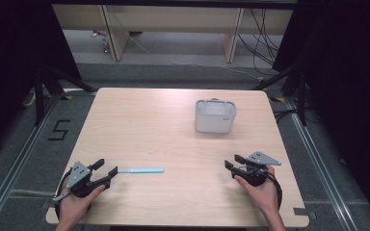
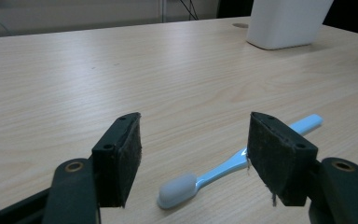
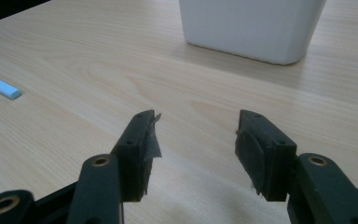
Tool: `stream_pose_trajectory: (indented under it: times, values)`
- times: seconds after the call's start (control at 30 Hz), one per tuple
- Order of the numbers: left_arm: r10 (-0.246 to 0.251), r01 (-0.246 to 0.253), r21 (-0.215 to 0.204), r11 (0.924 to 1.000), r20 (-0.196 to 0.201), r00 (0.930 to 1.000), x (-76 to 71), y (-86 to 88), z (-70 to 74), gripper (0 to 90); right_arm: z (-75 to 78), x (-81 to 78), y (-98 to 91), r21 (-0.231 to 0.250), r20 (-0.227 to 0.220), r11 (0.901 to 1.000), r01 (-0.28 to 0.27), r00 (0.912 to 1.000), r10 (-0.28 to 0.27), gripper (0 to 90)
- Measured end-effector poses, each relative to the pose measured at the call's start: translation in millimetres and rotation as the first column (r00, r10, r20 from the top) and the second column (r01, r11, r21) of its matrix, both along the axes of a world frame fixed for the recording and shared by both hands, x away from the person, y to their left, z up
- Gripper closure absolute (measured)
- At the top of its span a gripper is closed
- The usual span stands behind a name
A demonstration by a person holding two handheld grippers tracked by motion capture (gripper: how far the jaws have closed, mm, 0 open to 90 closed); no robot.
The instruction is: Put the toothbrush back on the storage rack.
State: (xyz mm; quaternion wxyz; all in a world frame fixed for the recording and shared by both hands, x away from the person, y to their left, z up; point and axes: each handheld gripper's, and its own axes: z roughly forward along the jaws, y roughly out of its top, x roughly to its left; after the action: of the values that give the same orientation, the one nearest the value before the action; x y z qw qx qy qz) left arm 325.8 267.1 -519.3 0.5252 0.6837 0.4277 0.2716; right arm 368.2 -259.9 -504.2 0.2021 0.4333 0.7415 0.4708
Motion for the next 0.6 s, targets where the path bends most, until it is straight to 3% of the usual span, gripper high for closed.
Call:
stream_pose_trajectory:
  times: [0.13,0.2,0.23,0.3,0.47,0.6]
  values:
    - [-0.047,0.048,0.043,0.998,-0.019,0.9987,6.7,-6.2,8.6,32.8,1.2,-0.8,1.9,-0.023,0.009,0.9997,-0.011,0.9999,0.011,48.8]
    - [-0.068,0.071,0.067,0.9953,-0.036,0.997,10.9,-8.8,12.0,32.8,3.0,-3.5,3.8,-0.016,-0.037,0.9997,-0.017,0.9992,0.017,48.8]
    - [-0.074,0.077,0.082,0.9937,-0.044,0.9963,12.4,-9.6,13.4,33.0,3.3,-1.5,1.6,-0.051,-0.005,0.9982,-0.032,0.9995,0.032,48.9]
    - [-0.09,0.095,0.093,0.9911,-0.057,0.9943,17.2,-12.5,16.7,33.5,3.5,-1.8,1.8,-0.055,-0.007,0.9979,-0.034,0.9994,0.034,49.6]
    - [-0.136,0.148,0.133,0.9801,-0.09,0.9866,30.4,-17.4,27.7,34.8,3.7,-2.1,1.5,-0.073,-0.022,0.9964,-0.042,0.9989,0.041,50.2]
    - [-0.176,0.193,0.185,0.9636,-0.106,0.9788,40.0,-21.9,34.9,36.7,3.5,-2.4,3.6,-0.068,-0.02,0.9965,-0.048,0.9987,0.047,50.2]
